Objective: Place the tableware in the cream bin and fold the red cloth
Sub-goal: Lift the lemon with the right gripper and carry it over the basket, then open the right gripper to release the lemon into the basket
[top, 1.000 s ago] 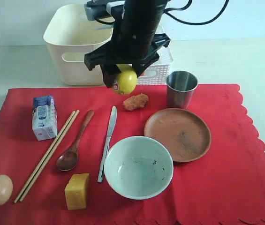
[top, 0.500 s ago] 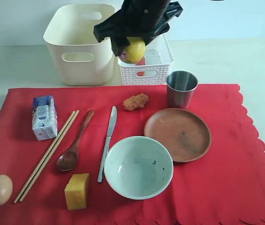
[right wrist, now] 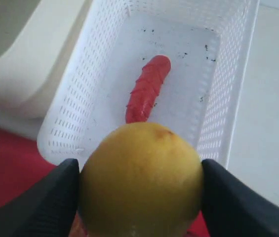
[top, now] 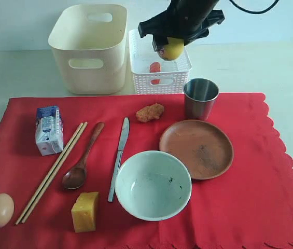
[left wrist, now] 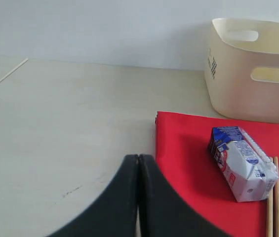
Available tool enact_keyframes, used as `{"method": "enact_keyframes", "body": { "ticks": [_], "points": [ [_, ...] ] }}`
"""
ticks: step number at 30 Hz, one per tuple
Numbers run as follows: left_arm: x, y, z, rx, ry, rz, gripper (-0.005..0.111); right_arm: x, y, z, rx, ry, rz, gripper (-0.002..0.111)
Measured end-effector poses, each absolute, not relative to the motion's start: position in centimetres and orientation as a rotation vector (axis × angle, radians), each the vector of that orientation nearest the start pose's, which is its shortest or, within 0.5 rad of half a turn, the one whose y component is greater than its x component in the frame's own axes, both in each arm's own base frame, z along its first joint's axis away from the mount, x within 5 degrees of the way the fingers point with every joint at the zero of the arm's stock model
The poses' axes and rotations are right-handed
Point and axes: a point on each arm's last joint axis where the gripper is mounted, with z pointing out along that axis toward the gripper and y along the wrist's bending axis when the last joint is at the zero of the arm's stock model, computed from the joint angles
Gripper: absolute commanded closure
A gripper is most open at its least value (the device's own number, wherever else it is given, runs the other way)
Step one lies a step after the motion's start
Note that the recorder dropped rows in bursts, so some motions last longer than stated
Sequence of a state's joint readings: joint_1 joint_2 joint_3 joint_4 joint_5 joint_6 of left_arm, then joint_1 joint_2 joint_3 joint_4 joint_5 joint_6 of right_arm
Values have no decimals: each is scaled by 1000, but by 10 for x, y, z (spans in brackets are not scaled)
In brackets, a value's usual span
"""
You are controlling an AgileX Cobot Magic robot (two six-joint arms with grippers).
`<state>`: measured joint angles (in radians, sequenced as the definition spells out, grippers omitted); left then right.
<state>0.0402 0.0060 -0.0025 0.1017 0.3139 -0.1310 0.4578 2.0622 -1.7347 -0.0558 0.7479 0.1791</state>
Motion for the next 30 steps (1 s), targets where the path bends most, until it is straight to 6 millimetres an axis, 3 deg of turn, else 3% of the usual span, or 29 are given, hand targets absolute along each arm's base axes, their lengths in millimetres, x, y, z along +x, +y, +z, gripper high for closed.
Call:
{"method": "enact_keyframes", "body": {
  "ticks": [18,30],
  "points": [
    [54,5,185,-89,1797,32,107,445,211,186,-468,2456,116,108],
    [54,5,185,-89,1797,32,107,458,211,166,-486,2374,110,108]
  ]
}}
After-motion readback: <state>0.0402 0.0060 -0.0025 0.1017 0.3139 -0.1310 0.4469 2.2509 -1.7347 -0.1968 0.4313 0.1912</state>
